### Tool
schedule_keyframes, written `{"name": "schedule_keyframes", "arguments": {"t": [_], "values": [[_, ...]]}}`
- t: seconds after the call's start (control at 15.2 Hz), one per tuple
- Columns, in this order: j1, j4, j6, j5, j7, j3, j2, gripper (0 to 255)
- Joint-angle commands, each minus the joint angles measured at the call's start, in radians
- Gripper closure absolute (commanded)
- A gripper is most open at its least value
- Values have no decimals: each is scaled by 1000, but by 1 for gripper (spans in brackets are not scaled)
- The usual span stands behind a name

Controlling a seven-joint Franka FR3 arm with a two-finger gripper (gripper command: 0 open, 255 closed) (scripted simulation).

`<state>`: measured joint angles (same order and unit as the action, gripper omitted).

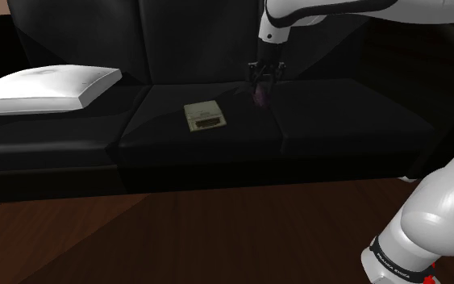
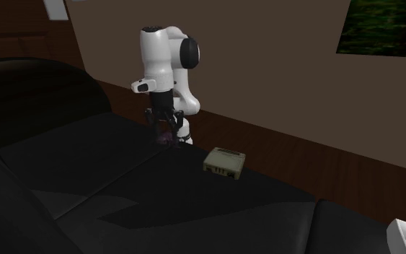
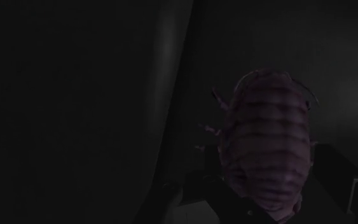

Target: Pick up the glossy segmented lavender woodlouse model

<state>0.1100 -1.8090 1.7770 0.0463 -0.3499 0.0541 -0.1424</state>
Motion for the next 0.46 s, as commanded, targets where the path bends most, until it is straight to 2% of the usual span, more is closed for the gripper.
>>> {"name": "schedule_keyframes", "arguments": {"t": [0.0, 0.4], "values": [[0, 32, -27, -1, -1, 0, 5, 255], [0, 102, -85, -2, -4, 0, 17, 255]]}}
